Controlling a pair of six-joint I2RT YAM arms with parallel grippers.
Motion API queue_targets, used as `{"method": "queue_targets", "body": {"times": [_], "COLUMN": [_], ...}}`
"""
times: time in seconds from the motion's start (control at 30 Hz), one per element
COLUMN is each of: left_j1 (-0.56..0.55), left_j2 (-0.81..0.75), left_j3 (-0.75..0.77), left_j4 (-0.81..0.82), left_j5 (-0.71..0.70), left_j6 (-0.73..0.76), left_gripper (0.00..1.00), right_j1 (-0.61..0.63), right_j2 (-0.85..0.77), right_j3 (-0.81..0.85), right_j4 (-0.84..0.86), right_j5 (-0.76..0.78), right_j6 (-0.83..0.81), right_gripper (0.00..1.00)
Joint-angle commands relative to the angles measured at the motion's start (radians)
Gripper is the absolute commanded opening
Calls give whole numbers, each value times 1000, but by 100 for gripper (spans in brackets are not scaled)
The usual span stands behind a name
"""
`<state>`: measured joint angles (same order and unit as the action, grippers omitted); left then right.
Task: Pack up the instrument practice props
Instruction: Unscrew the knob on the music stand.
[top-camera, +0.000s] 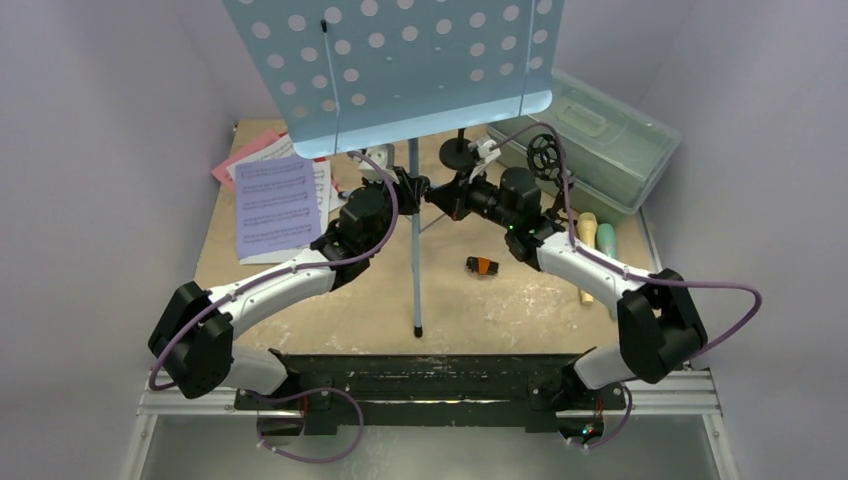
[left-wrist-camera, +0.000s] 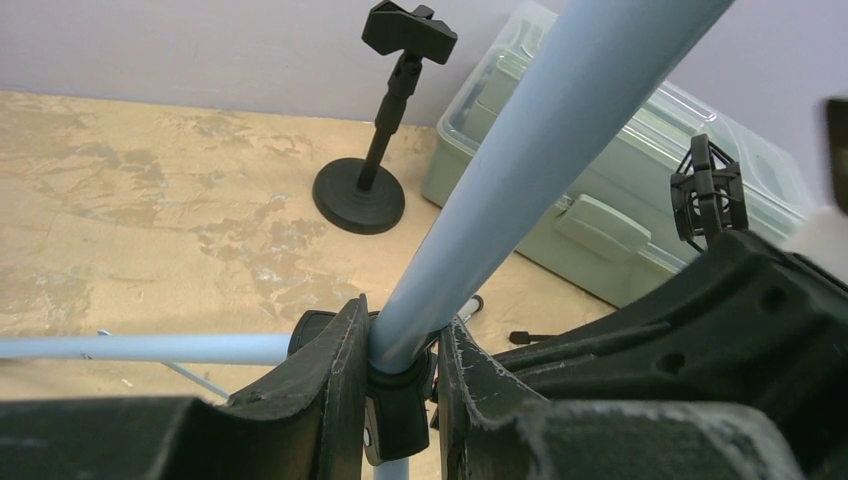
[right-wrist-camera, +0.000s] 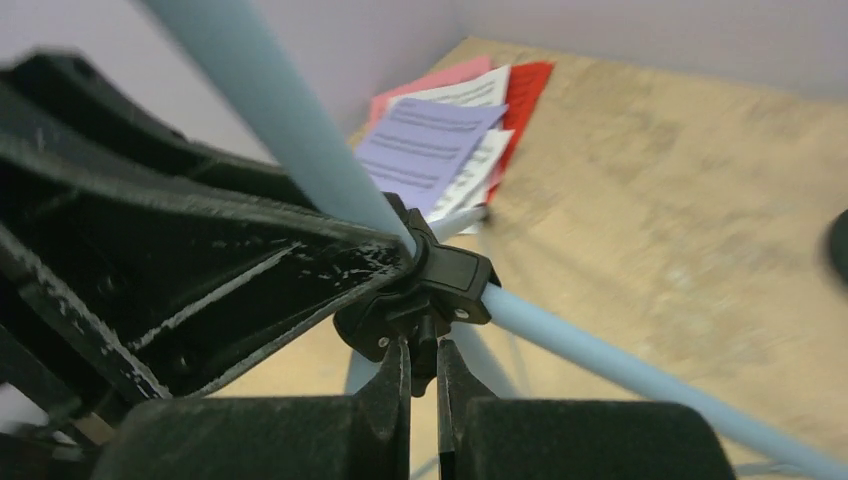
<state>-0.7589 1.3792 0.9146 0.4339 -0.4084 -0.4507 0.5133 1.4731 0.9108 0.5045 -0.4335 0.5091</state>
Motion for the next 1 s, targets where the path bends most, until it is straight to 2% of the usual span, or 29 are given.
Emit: {"method": "queue_targets", "body": {"times": [0.0,0.13,0.23,0.33,0.4,0.47,0.57,0.6,0.7,0.8,0.87,0.97], "left_j1": [0,-1,-1,0,0,1,2,3,3,7,12,27], "left_j2": [-34,-38,-39,-37,-36,-34,-33,-33,-39,-49,-66,-103], "left_j3": [15,12,13,15,17,18,28,30,33,26,7,-30], "left_j4": [-3,-3,-3,-4,-6,-6,-17,-25,-43,-55,-47,-36], "left_j5": [20,16,14,14,14,14,14,14,20,58,125,226], "left_j6": [-108,-104,-99,-96,-92,-90,-80,-76,-46,14,68,142], "left_gripper": [0,0,0,0,0,0,0,6,30,47,61,74], "right_j1": [137,210,244,247,245,245,222,204,109,39,30,-4], "right_j2": [-43,-33,-36,-52,-67,-84,-114,-127,-167,-205,-227,-234], "right_j3": [84,90,44,-6,-14,1,37,52,104,112,81,49], "right_j4": [-141,-170,-85,17,17,-52,-225,-295,-467,-615,-664,-682], "right_j5": [158,344,497,593,594,525,334,265,8,-164,-205,-269], "right_j6": [-726,-1020,-1176,-1247,-1237,-1189,-1094,-1076,-1022,-1072,-1129,-1154], "right_gripper": [0,0,0,0,0,14,48,56,68,71,74,76]}}
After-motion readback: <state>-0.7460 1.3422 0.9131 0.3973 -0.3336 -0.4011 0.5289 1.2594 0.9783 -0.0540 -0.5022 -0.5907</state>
